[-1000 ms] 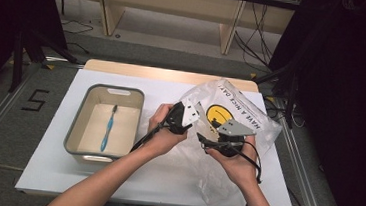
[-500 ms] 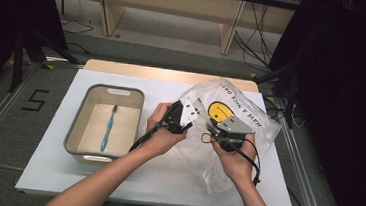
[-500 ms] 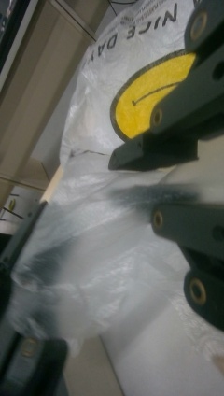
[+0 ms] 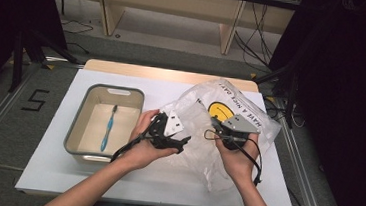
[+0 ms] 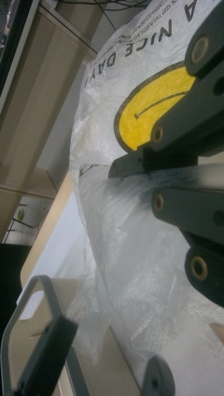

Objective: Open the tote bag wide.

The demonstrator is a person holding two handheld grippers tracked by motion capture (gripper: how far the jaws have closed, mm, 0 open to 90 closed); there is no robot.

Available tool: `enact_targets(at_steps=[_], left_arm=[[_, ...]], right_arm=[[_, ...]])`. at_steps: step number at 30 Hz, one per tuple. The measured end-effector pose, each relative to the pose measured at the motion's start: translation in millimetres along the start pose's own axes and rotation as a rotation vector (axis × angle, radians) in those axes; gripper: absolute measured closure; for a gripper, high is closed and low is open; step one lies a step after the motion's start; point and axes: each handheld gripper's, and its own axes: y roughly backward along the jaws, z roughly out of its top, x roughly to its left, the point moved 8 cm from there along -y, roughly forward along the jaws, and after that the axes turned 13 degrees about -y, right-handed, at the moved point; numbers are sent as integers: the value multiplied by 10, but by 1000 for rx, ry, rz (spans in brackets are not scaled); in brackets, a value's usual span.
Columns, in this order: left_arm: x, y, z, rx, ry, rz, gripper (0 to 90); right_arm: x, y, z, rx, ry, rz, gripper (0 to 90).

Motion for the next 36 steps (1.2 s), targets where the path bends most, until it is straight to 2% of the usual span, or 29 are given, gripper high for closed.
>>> enact_targets(at_steps=[5,9,15,17,25,36], left_arm=[[-56,227,-176,-3,-2,-3,247],[-55,380,-309,-10,29,7,248],[-49,489,-532,19,70,12,246],[-44,516,-577,27,71,12,245],[-49,577,-621,30,81,20,247],[-14,573,-670,40,106,24,252]], right_arm=[[-8,-6,2,-2,-1,-4,900],[1,-4,5,-3,-6,-3,900],[9,1,7,-6,-4,-1,900],[3,1,13,-11,-6,-3,900],[-3,12,22,-11,-10,-6,900],[-2,12,22,-11,-13,-5,900]])
